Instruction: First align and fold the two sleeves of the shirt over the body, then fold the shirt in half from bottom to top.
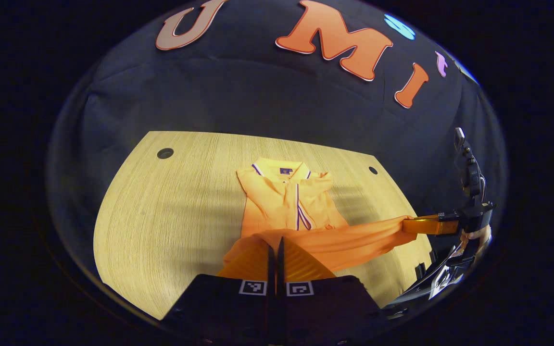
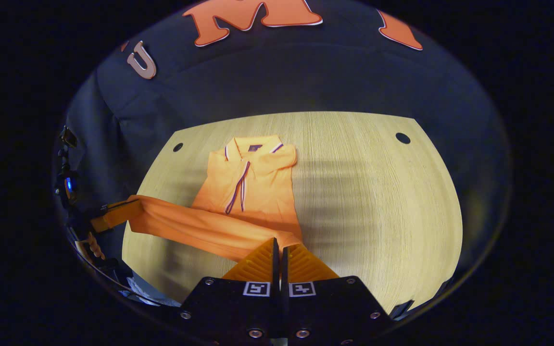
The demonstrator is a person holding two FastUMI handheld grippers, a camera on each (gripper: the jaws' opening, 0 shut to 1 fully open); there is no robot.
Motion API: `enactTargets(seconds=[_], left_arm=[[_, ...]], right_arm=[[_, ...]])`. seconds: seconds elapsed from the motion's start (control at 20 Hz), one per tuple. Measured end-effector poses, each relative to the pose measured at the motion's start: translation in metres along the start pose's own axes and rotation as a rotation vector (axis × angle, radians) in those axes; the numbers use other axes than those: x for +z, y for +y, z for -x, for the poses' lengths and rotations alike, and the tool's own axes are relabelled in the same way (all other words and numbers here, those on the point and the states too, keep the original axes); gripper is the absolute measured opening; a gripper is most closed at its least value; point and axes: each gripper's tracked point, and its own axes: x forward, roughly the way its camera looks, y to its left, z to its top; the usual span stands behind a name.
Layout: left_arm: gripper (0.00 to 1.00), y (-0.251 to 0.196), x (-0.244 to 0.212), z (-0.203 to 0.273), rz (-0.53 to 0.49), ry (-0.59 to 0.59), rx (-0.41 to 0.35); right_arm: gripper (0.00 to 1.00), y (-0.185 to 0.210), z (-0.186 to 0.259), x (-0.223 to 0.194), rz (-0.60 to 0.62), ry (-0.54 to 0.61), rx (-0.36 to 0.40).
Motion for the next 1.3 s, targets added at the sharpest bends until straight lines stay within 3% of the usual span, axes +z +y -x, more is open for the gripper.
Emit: enactTargets(seconds=[0.2, 0.7, 1.0, 1.2, 1.25, 1.3], left_arm=[[0.00, 0.011, 0.035, -0.022, -0.059, -0.031, 0.013], [0.01, 0.042, 0.097, -0.115, -0.065, -0.051, 0.034], [0.01, 0.059, 0.104, -0.168, -0.080, -0.014, 0.070], [0.02, 0.077, 0.096, -0.190, -0.089, 0.027, 0.135], [0.10, 0.084, 0.098, -0.194, -0.091, 0.022, 0.169], [0.32, 0.088, 0.096, -0.201, -0.090, 0.017, 0.168]], right_arm=[[0.00, -0.008, -0.020, 0.041, 0.033, -0.045, -0.023], [0.00, -0.030, -0.103, 0.115, 0.007, -0.056, -0.079], [0.00, -0.045, -0.148, 0.127, -0.079, -0.020, -0.125], [0.02, -0.059, -0.135, 0.148, -0.063, -0.058, -0.136], [0.03, -0.066, -0.131, 0.152, -0.051, -0.066, -0.148], [0.08, -0.069, -0.127, 0.156, -0.045, -0.066, -0.148]])
